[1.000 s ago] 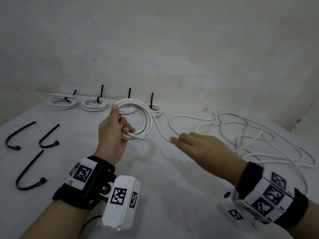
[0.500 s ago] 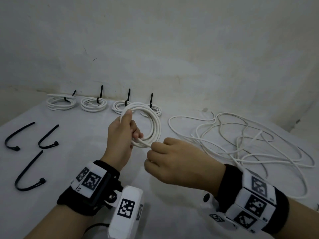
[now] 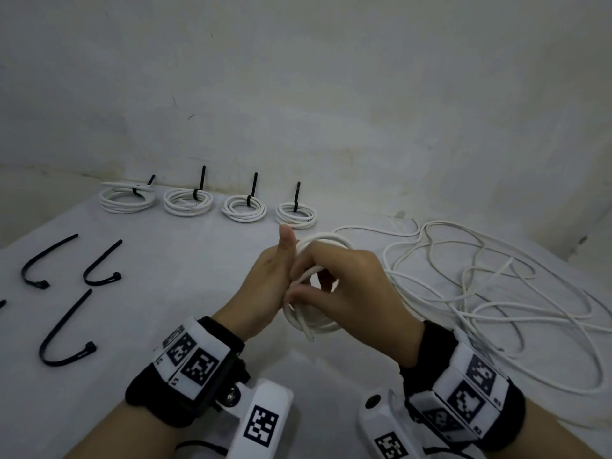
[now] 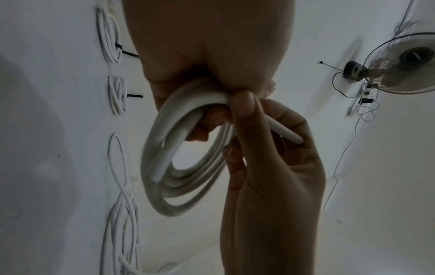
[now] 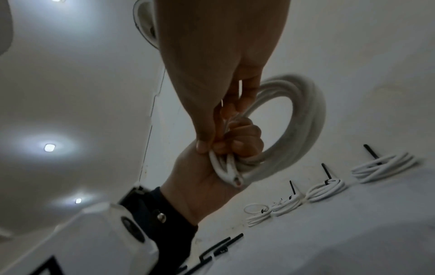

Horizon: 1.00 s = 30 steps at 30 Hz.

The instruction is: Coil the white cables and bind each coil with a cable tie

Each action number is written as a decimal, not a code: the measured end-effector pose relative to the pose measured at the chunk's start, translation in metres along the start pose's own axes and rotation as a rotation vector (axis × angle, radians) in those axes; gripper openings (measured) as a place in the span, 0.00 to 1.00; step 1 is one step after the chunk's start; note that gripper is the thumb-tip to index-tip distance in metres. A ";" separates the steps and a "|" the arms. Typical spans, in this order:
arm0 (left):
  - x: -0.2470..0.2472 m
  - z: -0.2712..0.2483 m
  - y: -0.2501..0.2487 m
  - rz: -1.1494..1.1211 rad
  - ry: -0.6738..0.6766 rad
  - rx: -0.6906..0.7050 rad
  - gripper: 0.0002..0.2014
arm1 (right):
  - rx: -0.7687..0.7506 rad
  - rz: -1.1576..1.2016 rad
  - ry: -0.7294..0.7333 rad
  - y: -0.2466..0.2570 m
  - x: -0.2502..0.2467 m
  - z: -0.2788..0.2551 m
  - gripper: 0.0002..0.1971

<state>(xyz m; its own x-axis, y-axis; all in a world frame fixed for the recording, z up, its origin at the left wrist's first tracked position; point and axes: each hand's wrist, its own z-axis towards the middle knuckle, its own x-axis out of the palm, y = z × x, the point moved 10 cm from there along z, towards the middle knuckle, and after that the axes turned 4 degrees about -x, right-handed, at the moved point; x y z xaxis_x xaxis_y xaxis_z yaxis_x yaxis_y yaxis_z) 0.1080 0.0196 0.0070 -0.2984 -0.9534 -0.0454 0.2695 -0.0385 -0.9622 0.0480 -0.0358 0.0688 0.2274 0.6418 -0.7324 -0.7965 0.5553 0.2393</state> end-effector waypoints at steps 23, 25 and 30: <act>-0.001 0.000 -0.003 -0.304 -0.063 -0.033 0.25 | 0.335 0.466 -0.310 -0.062 -0.011 -0.017 0.09; -0.002 -0.001 -0.005 -0.309 -0.065 -0.025 0.21 | 0.400 0.552 -0.348 -0.073 -0.008 -0.018 0.10; -0.010 0.001 -0.008 -0.277 -0.083 -0.004 0.13 | 0.447 0.801 -0.397 -0.088 -0.005 -0.020 0.09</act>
<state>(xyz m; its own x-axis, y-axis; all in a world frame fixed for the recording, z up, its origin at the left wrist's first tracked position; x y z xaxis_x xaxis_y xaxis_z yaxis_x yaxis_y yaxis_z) 0.1099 0.0291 0.0152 -0.2838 -0.9281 0.2409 0.1846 -0.2995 -0.9361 0.1060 -0.0987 0.0383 -0.0482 0.9988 -0.0033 -0.5315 -0.0229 0.8468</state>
